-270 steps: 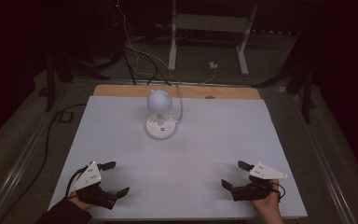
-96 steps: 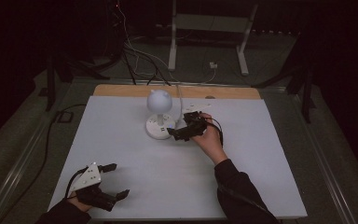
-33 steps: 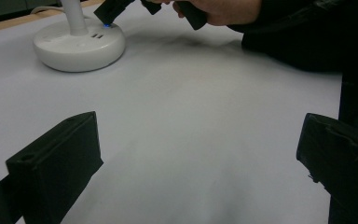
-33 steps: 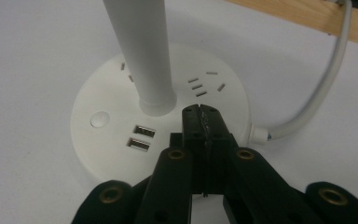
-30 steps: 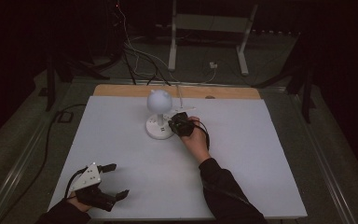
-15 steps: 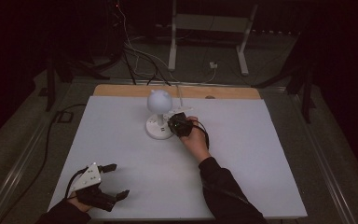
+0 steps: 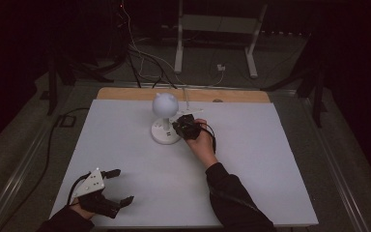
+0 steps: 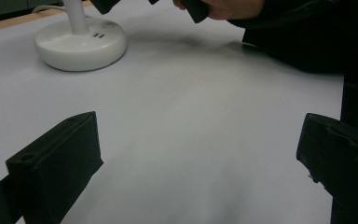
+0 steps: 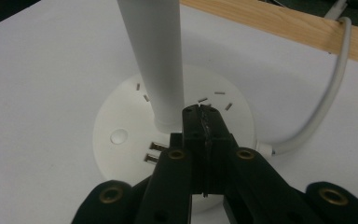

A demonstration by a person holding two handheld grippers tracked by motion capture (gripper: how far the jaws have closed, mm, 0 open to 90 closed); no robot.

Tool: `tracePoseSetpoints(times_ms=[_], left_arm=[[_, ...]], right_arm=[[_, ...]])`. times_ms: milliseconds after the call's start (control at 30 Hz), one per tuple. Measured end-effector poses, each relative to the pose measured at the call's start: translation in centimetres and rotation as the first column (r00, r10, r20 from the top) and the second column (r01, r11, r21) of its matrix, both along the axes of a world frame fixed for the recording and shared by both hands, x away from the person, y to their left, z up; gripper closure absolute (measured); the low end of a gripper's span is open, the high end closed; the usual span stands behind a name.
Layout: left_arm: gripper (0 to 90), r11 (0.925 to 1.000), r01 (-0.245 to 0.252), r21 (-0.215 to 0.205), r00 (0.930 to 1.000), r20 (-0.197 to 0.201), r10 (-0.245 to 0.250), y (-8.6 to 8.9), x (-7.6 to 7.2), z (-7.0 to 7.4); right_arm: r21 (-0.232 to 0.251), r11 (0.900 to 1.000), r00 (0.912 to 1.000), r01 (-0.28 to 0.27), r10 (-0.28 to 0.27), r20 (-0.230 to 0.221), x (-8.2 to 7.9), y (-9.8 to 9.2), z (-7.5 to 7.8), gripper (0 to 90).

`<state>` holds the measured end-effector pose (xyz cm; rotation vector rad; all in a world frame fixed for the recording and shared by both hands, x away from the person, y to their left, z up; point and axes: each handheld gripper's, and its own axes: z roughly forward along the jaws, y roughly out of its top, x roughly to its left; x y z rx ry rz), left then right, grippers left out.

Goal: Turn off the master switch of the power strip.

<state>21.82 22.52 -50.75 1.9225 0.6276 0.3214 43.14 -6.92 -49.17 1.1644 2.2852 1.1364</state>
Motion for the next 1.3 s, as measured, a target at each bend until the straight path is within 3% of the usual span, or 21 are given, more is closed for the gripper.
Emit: tracePoseSetpoints(times_ms=[167,300,433,600,700,767,800,833,867,933,1067,1300], left_arm=[[0.3,1.0000,0.000,0.001,1.0000,0.000,0.000,0.0,0.0,0.0],[0.3,1.0000,-0.005,0.002,1.0000,0.000,0.005,0.0,0.0,0.0],[0.3,1.0000,-0.009,0.002,1.0000,0.003,0.009,0.0,0.0,0.0],[0.3,0.9999,-0.010,0.004,0.9999,0.002,0.010,0.0,0.0,0.0],[0.3,0.9999,-0.010,0.004,0.9999,0.003,0.010,0.0,0.0,0.0],[0.3,0.9999,-0.010,0.003,0.9999,0.003,0.010,0.0,0.0,0.0],[0.3,0.9999,-0.010,0.003,0.9999,0.003,0.010,0.0,0.0,0.0],[0.3,1.0000,-0.009,0.001,1.0000,0.003,0.009,0.0,0.0,0.0],[0.3,1.0000,-0.009,0.002,1.0000,0.003,0.009,0.0,0.0,0.0],[0.3,1.0000,-0.008,0.002,1.0000,0.002,0.008,0.0,0.0,0.0],[0.3,1.0000,-0.008,0.003,1.0000,0.003,0.008,-0.1,0.0,0.0],[0.3,1.0000,-0.007,0.004,1.0000,0.003,0.007,-0.1,0.0,0.0]], right_arm=[[0.009,1.000,1.0000,-0.004,0.005,-0.003,-0.2,-0.8,0.4,90.0],[0.024,1.000,0.9992,-0.013,0.014,-0.038,-0.4,-1.4,0.6,90.0],[0.008,1.000,0.9994,-0.029,0.029,-0.020,-0.8,-1.6,1.0,89.8],[0.046,0.996,0.9966,-0.070,0.072,-0.040,-1.3,-2.3,1.6,62.8],[0.020,0.995,0.9951,-0.098,0.098,-0.011,-1.9,-2.7,2.0,30.2],[0.024,0.994,0.9941,-0.107,0.107,-0.016,-2.3,-3.0,2.3,11.3],[0.019,0.995,0.9952,-0.097,0.097,-0.008,-2.6,-3.1,2.5,8.1],[0.044,0.992,0.9928,-0.119,0.119,-0.012,-2.7,-3.4,2.7,1.0],[0.081,0.986,0.9888,-0.146,0.148,-0.021,-2.9,-3.6,2.8,0.0],[0.082,0.984,0.9872,-0.159,0.159,0.005,-3.5,-3.8,3.2,0.0],[0.101,0.973,0.9777,-0.208,0.210,-0.010,-4.1,-4.3,3.7,0.0],[0.089,0.974,0.9775,-0.211,0.210,0.014,-5.1,-5.8,4.3,0.0]])
